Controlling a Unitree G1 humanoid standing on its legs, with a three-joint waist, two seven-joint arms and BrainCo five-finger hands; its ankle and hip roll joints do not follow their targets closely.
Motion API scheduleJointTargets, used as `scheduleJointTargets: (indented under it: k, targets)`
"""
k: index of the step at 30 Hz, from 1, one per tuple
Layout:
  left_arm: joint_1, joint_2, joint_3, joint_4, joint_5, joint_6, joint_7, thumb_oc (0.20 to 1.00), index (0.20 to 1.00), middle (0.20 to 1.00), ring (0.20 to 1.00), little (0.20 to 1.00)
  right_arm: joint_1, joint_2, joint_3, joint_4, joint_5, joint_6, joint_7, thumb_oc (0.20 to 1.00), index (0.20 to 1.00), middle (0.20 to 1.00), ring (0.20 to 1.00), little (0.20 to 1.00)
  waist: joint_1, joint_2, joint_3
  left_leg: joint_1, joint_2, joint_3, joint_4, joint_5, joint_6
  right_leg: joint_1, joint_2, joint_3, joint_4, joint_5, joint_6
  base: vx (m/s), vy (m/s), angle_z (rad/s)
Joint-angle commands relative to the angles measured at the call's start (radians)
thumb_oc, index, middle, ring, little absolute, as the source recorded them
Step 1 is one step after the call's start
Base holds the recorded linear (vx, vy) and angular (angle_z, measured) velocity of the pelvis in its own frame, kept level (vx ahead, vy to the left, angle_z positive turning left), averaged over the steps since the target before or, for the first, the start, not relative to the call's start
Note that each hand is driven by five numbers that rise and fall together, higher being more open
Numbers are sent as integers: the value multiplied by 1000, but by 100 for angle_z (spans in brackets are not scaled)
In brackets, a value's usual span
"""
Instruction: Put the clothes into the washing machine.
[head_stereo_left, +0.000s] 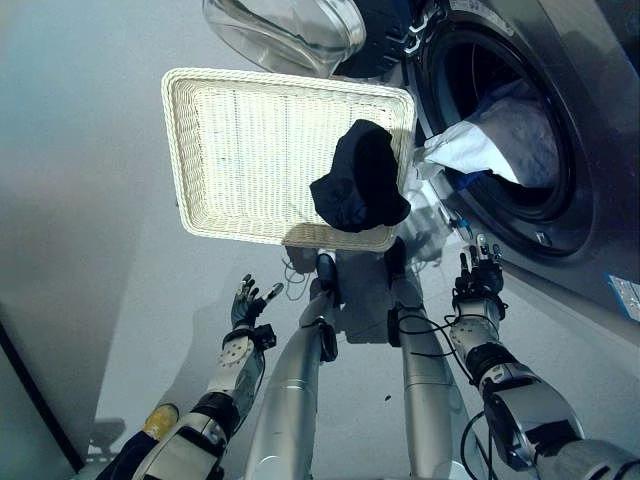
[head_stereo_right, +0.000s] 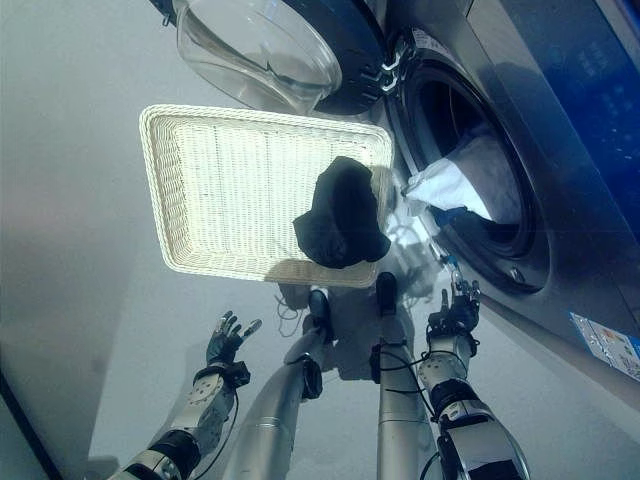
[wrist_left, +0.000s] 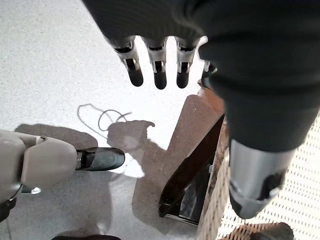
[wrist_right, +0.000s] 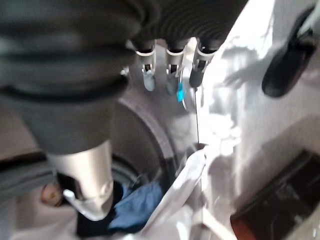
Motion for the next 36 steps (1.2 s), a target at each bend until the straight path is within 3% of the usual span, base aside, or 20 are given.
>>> scheduleJointTargets:
  k: [1, 3, 7, 14, 23, 30, 36]
  targets:
    - [-2, -35, 7, 22, -27, -37, 19, 1000, 1000, 1000, 1000, 1000, 7, -61, 22, 16, -158, 101, -48, 1000, 1000, 1000, 1000, 1000, -8, 98, -21, -63, -33, -67, 23, 13, -59, -29, 47, -62, 109, -136, 19, 12, -51, 1]
    - [-15, -27, 4, 16, -25, -34, 16, 1000, 1000, 1000, 1000, 1000, -23, -83, 41, 66, -195, 182, -47, 1000, 1000, 1000, 1000, 1000, 5, 102, -21, -98, -26, -71, 44, 11, -59, -62, 45, -69, 134, -144, 18, 10, -91, 7]
    - [-28, -12, -10, -11, -23, -38, 22, 1000, 1000, 1000, 1000, 1000, -70, -115, 56, 112, -183, 263, -5, 1000, 1000, 1000, 1000, 1000, 29, 107, -21, -164, -15, -82, 75, 11, -58, -125, 47, -80, 182, -157, 18, 19, -105, 9]
    - [-30, -3, -42, -80, -18, -40, 49, 1000, 1000, 1000, 1000, 1000, -160, -141, 47, 119, -148, 289, -10, 1000, 1000, 1000, 1000, 1000, 68, 122, -21, -268, -1, -108, 114, 19, -60, -229, 47, -88, 263, -172, 18, 26, -86, 13]
    - [-30, 16, -72, -138, -29, -58, 64, 1000, 1000, 1000, 1000, 1000, -315, -201, -1, 105, 4, 218, -45, 1000, 1000, 1000, 1000, 1000, 118, 146, -21, -389, 13, -138, 127, 34, -69, -353, 23, -99, 324, -181, 32, 20, -57, 9]
    - [-36, 52, -84, -199, -31, -40, 81, 1000, 1000, 1000, 1000, 1000, -429, -255, 34, 69, -63, 152, -63, 1000, 1000, 1000, 1000, 1000, 140, 153, -21, -432, 12, -155, 125, 39, -75, -392, 12, -103, 322, -171, 42, 8, -48, 6]
    - [9, 81, -86, -252, -24, -55, 76, 1000, 1000, 1000, 1000, 1000, -499, -291, 75, -83, -91, 31, -42, 1000, 1000, 1000, 1000, 1000, 146, 138, -21, -437, 11, -172, 97, 44, -76, -394, 20, -111, 284, -154, 46, -6, -24, 3]
